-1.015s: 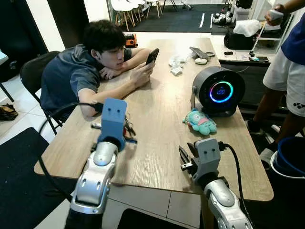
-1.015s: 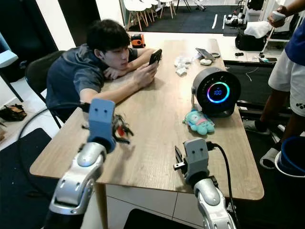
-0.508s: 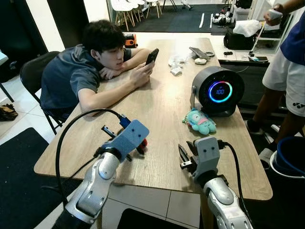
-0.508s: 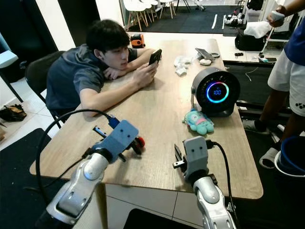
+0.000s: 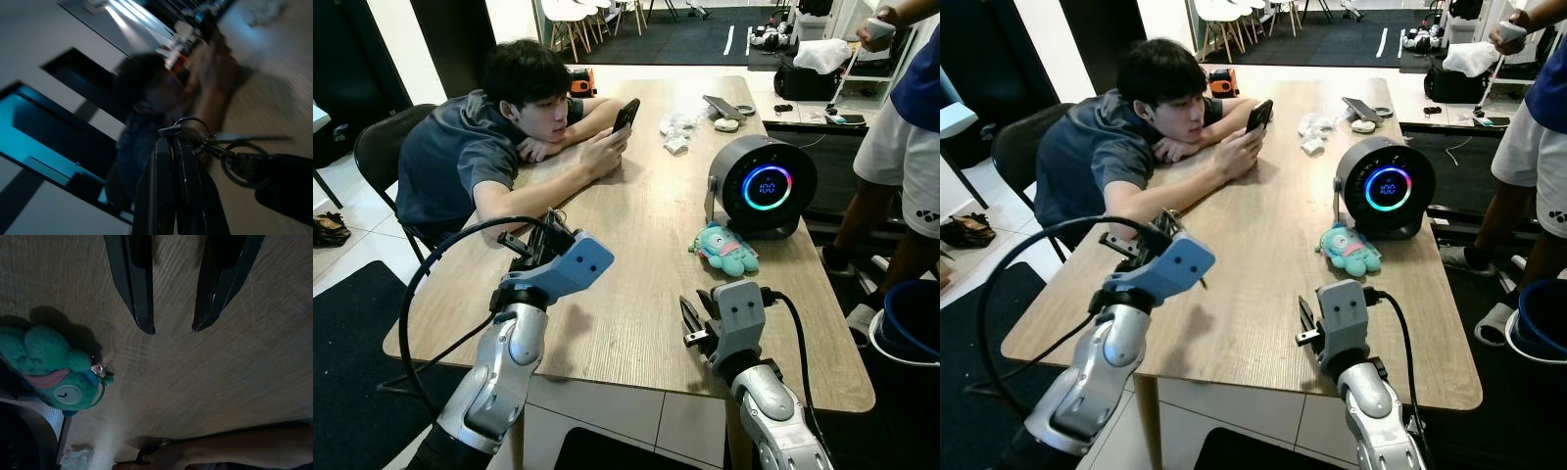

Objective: Hang keys on a hook

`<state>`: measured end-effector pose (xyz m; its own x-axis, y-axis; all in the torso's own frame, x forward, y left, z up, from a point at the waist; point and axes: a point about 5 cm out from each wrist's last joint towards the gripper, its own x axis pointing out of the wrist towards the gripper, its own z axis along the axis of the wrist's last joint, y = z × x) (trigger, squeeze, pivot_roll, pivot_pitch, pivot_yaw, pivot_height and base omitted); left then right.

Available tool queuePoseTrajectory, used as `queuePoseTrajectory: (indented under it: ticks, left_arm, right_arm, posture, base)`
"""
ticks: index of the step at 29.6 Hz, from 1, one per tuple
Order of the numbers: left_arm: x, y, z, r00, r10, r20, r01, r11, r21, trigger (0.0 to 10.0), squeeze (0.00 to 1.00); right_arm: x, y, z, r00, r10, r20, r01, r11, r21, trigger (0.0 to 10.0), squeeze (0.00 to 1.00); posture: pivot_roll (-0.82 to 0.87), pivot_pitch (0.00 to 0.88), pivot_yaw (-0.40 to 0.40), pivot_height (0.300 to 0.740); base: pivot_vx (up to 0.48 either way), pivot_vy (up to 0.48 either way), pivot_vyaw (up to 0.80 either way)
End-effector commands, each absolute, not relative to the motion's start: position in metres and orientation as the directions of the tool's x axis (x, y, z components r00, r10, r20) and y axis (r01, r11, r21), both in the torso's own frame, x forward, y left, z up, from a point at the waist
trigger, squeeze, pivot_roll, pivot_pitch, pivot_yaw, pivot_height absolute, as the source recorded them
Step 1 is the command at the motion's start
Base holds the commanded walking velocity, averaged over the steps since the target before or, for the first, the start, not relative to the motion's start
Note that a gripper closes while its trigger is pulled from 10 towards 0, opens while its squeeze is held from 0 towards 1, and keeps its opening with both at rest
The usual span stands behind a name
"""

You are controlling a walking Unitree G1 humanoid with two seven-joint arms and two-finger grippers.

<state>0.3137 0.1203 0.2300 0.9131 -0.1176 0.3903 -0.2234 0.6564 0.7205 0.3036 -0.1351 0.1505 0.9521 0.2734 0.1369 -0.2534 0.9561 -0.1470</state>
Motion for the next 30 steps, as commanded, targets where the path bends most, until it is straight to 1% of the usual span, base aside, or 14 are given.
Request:
queuePoseTrajectory:
  ticks: [1,2,3,7,9,12,14,15,16,17,19,21,24,30]
  left_arm:
    - [0.315,0.121,0.223,0.929,-0.119,0.351,-0.200,0.636,0.745,10.0,0.00]
    - [0.313,0.122,0.236,0.900,-0.112,0.421,-0.256,0.647,0.719,10.0,0.00]
    - [0.314,0.117,0.233,0.906,-0.143,0.398,-0.215,0.655,0.725,10.0,0.00]
    - [0.316,0.120,0.225,0.905,-0.121,0.408,-0.239,0.649,0.722,10.0,0.00]
    - [0.301,0.114,0.259,0.784,-0.126,0.608,-0.351,0.718,0.601,10.0,0.00]
    - [0.312,0.108,0.210,0.913,-0.228,0.340,-0.106,0.670,0.735,10.0,0.00]
    - [0.313,0.111,0.204,0.931,-0.207,0.301,-0.096,0.657,0.748,10.0,0.00]
    - [0.309,0.111,0.223,0.884,-0.212,0.416,-0.202,0.630,0.750,10.0,0.00]
    - [0.309,0.111,0.223,0.884,-0.212,0.416,-0.202,0.630,0.750,10.0,0.00]
    - [0.305,0.110,0.234,0.830,-0.223,0.510,-0.279,0.625,0.729,10.0,0.00]
    - [0.303,0.105,0.236,0.805,-0.269,0.529,-0.276,0.620,0.735,10.0,0.00]
    - [0.306,0.108,0.234,0.809,-0.252,0.531,-0.294,0.608,0.737,10.0,0.00]
    - [0.313,0.108,0.224,0.865,-0.258,0.431,-0.219,0.578,0.786,10.0,0.00]
    - [0.311,0.111,0.223,0.856,-0.237,0.459,-0.237,0.610,0.756,10.0,0.00]
  right_arm:
    - [0.303,-0.135,0.145,0.954,0.272,0.123,-0.255,0.957,-0.137,10.0,0.00]
    - [0.304,-0.135,0.146,0.954,0.273,0.124,-0.256,0.957,-0.137,10.0,0.00]
    - [0.304,-0.135,0.146,0.954,0.274,0.124,-0.257,0.957,-0.137,10.0,0.00]
    - [0.305,-0.133,0.146,0.953,0.276,0.123,-0.260,0.956,-0.137,10.0,0.00]
    - [0.305,-0.135,0.147,0.953,0.274,0.128,-0.257,0.957,-0.136,10.0,0.00]
    - [0.306,-0.136,0.144,0.955,0.273,0.120,-0.256,0.957,-0.140,10.0,0.00]
    - [0.306,-0.135,0.145,0.954,0.275,0.122,-0.257,0.956,-0.140,10.0,0.00]
    - [0.306,-0.136,0.147,0.953,0.274,0.126,-0.257,0.956,-0.139,10.0,0.00]
    - [0.306,-0.136,0.147,0.953,0.274,0.126,-0.257,0.956,-0.139,10.0,0.00]
    - [0.306,-0.136,0.147,0.954,0.272,0.127,-0.254,0.957,-0.139,10.0,0.00]
    - [0.307,-0.136,0.146,0.954,0.271,0.126,-0.253,0.957,-0.138,10.0,0.00]
    - [0.307,-0.135,0.146,0.954,0.272,0.127,-0.254,0.957,-0.139,10.0,0.00]
    - [0.307,-0.136,0.147,0.954,0.271,0.129,-0.253,0.957,-0.139,10.0,0.00]
    - [0.307,-0.136,0.146,0.955,0.268,0.128,-0.251,0.958,-0.138,10.0,0.00]
  posture:
    - [-0.01,0.223,0.117,0.740]
    - [-0.02,0.226,0.114,0.740]
    - [0.00,0.219,0.111,0.740]
    - [-0.01,0.222,0.116,0.740]
    - [0.00,0.218,0.110,0.740]
    - [-0.01,0.216,0.112,0.740]
    - [-0.02,0.220,0.111,0.740]
    - [0.00,0.215,0.110,0.740]
    - [0.00,0.215,0.110,0.740]
    - [0.00,0.215,0.110,0.740]
    - [0.00,0.216,0.110,0.740]
    - [-0.01,0.218,0.111,0.740]
    - [0.00,0.213,0.113,0.740]
    - [-0.01,0.216,0.112,0.740]
  base:
    - [0.000,0.000,0.00]
    - [0.000,0.000,0.00]
    - [0.000,0.000,0.00]
    - [0.000,0.000,0.00]
    - [0.000,0.000,0.00]
    - [0.000,0.000,0.00]
    - [0.000,0.000,0.00]
    - [0.000,0.000,0.00]
    - [0.000,0.000,0.00]
    - [0.000,0.000,0.00]
    - [0.000,0.000,0.00]
    - [0.000,0.000,0.00]
    - [0.000,0.000,0.00]
    - [0.000,0.000,0.00]
